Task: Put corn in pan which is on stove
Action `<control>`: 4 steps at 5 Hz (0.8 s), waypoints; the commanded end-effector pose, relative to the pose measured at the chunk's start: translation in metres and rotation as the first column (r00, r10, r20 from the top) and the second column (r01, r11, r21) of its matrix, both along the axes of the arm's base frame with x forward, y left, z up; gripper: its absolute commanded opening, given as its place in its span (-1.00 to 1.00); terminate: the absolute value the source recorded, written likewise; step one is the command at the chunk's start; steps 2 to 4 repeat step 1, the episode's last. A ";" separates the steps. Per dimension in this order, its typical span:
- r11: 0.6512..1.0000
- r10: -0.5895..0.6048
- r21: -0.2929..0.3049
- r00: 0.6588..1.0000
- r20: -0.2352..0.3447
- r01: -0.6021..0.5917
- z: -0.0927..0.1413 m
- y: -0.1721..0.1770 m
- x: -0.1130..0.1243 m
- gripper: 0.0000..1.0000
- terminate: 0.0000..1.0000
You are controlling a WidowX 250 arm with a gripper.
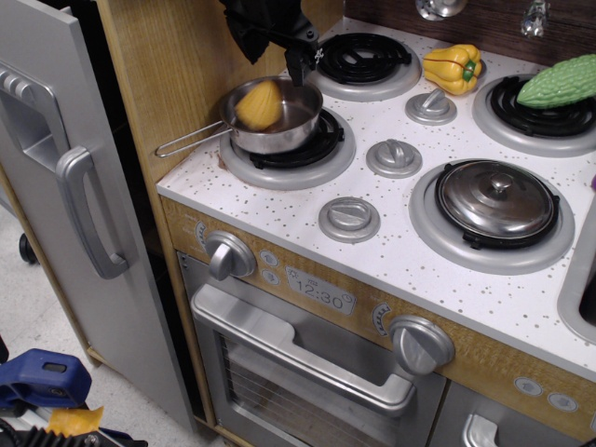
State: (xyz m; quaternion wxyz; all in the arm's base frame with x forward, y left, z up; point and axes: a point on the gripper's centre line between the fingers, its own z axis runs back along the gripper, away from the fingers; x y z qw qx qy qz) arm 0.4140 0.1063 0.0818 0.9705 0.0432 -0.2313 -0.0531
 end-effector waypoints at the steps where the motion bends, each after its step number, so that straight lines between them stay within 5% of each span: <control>1: 1.000 -0.008 0.028 0.997 0.080 0.005 0.033 0.003 0.004 1.00 1.00; 4: 1.000 -0.008 0.028 0.997 0.080 0.005 0.033 0.003 0.004 1.00 1.00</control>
